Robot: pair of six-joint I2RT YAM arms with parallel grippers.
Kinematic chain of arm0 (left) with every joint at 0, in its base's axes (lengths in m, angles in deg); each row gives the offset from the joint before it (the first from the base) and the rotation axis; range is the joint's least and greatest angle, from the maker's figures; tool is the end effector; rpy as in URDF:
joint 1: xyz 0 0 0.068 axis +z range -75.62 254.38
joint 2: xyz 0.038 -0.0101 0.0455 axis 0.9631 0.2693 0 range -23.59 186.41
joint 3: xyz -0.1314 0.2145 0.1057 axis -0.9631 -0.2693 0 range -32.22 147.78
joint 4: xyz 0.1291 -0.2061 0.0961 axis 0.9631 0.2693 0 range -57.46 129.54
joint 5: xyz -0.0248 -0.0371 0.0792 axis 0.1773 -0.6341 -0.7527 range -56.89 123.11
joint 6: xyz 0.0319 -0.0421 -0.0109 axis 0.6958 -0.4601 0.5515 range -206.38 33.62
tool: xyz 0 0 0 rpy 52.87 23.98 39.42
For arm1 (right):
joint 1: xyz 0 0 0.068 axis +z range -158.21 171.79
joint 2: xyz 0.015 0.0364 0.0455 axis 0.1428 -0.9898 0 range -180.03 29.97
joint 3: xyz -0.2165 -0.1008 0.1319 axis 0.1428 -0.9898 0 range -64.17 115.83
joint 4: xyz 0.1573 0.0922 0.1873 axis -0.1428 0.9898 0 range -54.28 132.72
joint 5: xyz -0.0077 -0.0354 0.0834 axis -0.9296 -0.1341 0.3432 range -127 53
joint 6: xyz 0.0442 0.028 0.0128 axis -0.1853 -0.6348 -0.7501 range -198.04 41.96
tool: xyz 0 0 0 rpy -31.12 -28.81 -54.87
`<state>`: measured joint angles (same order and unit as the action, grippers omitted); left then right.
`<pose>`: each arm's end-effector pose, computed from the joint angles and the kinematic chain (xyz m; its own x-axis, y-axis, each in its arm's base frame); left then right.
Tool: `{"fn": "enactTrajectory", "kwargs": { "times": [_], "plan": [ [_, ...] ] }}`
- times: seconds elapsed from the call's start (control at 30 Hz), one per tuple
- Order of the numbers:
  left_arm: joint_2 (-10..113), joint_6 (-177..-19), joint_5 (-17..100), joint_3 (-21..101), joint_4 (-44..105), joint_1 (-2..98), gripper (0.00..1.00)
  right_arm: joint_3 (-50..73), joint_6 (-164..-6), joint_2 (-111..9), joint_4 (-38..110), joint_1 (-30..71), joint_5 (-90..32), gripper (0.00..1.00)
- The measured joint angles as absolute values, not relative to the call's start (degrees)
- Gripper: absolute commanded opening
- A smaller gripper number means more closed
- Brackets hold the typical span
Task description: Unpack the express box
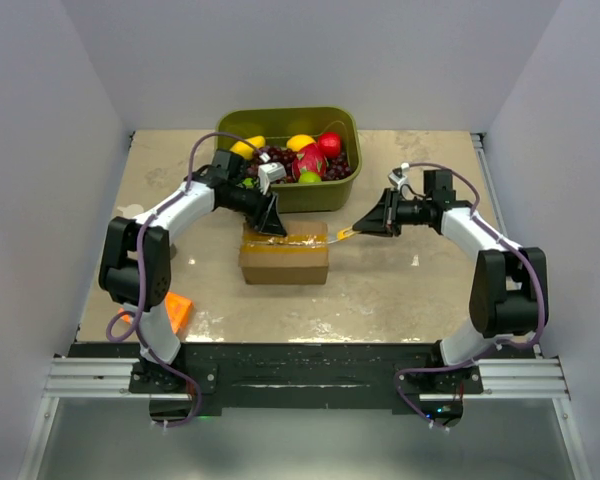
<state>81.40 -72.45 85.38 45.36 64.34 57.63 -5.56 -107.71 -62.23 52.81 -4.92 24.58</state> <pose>0.3581 -0.1371 0.2268 -0.6626 0.3532 -0.6605 0.7455 0.3959 -0.5362 0.3228 0.0498 0.2215 -0.9600 0.1808 -0.2139 -0.1250 0.4070 0.9048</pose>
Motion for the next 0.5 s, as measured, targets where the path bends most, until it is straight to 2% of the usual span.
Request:
{"fn": "enactTrajectory", "kwargs": {
  "times": [0.07,0.2,0.27,0.5],
  "plan": [
    [81.44,-72.58,85.36,45.36,64.2,57.47,0.3,-5.56,-107.3,-61.88,53.81,-4.96,24.53,0.0],
    [81.66,-73.76,85.4,45.36,63.64,57.34,0.06,-5.61,-106.47,-61.12,55.58,-5.16,24.36,0.0],
    [81.88,-74.46,85.42,45.38,63.35,57.25,0.0,-5.76,-105.79,-60.51,56.41,-5.18,24.07,0.0],
    [82.71,-78.43,85.6,45.91,62.52,57.04,0.0,-6.39,-101.81,-58.85,60.67,-5.4,24.05,0.0]
  ]
}}
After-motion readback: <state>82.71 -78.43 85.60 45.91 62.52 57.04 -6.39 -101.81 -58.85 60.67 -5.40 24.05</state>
